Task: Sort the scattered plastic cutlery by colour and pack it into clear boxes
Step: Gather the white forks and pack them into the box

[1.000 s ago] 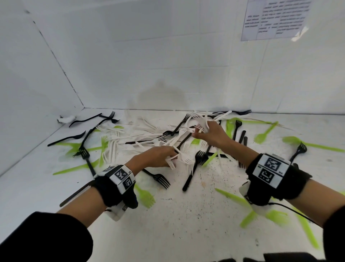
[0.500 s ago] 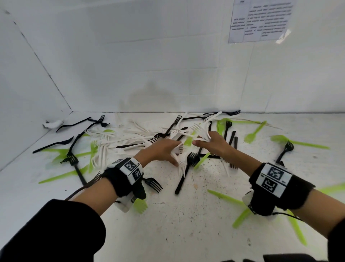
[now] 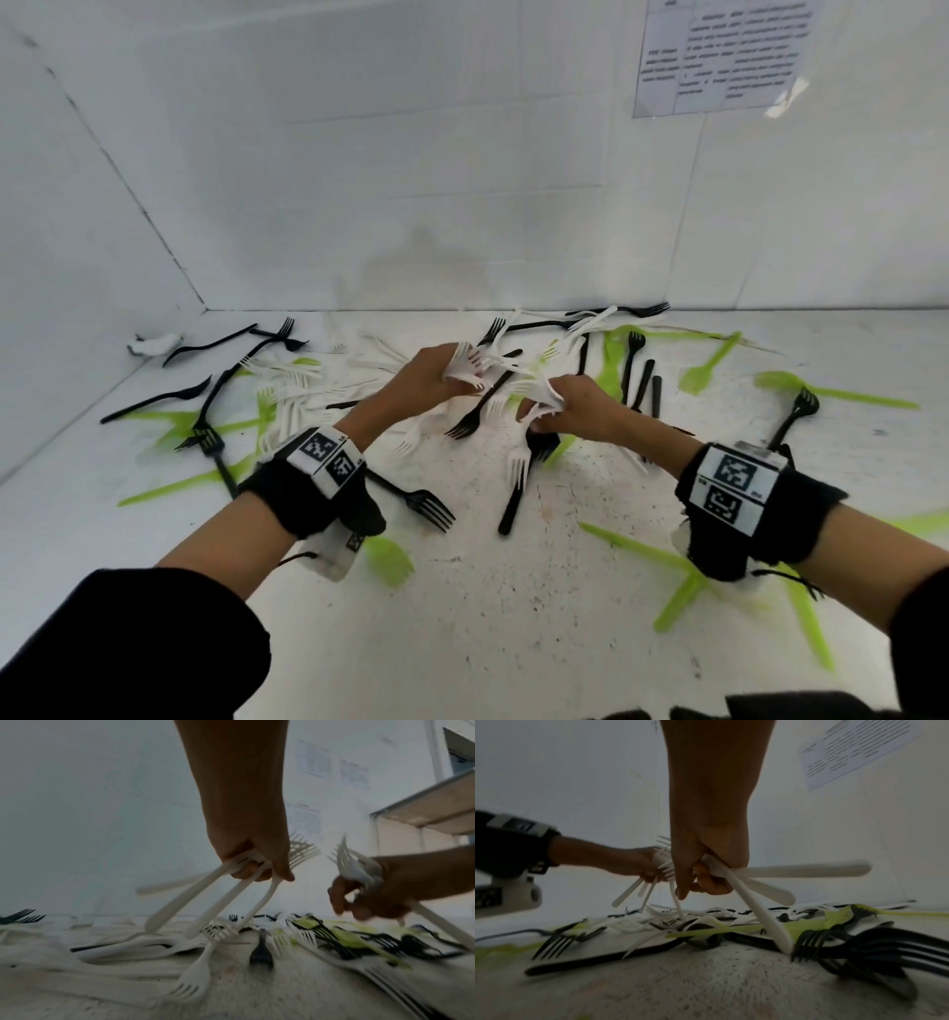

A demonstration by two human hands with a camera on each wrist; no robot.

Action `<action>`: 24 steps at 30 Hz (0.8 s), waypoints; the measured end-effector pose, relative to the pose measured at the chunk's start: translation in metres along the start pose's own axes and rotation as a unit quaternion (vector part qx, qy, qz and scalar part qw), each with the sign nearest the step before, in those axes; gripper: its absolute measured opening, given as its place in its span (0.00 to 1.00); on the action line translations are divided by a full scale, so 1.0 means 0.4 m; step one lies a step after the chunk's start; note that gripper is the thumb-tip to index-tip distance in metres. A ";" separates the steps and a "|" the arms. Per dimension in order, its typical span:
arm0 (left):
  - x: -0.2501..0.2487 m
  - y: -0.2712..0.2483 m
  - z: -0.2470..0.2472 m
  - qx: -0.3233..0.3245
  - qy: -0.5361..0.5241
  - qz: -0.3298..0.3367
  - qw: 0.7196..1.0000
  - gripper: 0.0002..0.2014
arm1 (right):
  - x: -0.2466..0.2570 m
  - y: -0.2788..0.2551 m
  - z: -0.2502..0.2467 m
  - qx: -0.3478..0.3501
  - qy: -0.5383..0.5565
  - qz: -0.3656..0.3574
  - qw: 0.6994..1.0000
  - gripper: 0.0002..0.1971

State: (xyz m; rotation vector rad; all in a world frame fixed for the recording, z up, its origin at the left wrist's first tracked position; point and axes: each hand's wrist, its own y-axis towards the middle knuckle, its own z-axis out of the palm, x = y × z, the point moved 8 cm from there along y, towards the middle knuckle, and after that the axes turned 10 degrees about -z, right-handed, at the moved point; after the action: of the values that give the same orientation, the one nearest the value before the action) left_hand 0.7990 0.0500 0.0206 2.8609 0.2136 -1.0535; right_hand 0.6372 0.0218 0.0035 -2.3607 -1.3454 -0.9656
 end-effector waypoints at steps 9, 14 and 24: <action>-0.061 -0.072 -0.091 -0.026 -0.190 -0.003 0.982 0.04 | 0.020 0.013 0.118 0.166 -0.218 -0.044 0.961 0.19; -0.090 -0.116 -0.113 -0.055 -0.193 0.029 0.979 0.04 | 0.028 0.017 0.096 0.087 -0.115 -0.039 0.989 0.22; -0.137 -0.175 -0.163 -0.105 -0.237 0.064 0.964 0.04 | 0.135 -0.081 -0.064 -0.235 0.253 -0.043 0.938 0.11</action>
State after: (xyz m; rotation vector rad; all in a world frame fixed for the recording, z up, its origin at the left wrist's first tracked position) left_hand 0.7879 0.1217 0.1035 2.3193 0.0952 -1.5387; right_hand 0.6183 0.0623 0.0550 -2.1174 -1.1017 -1.9411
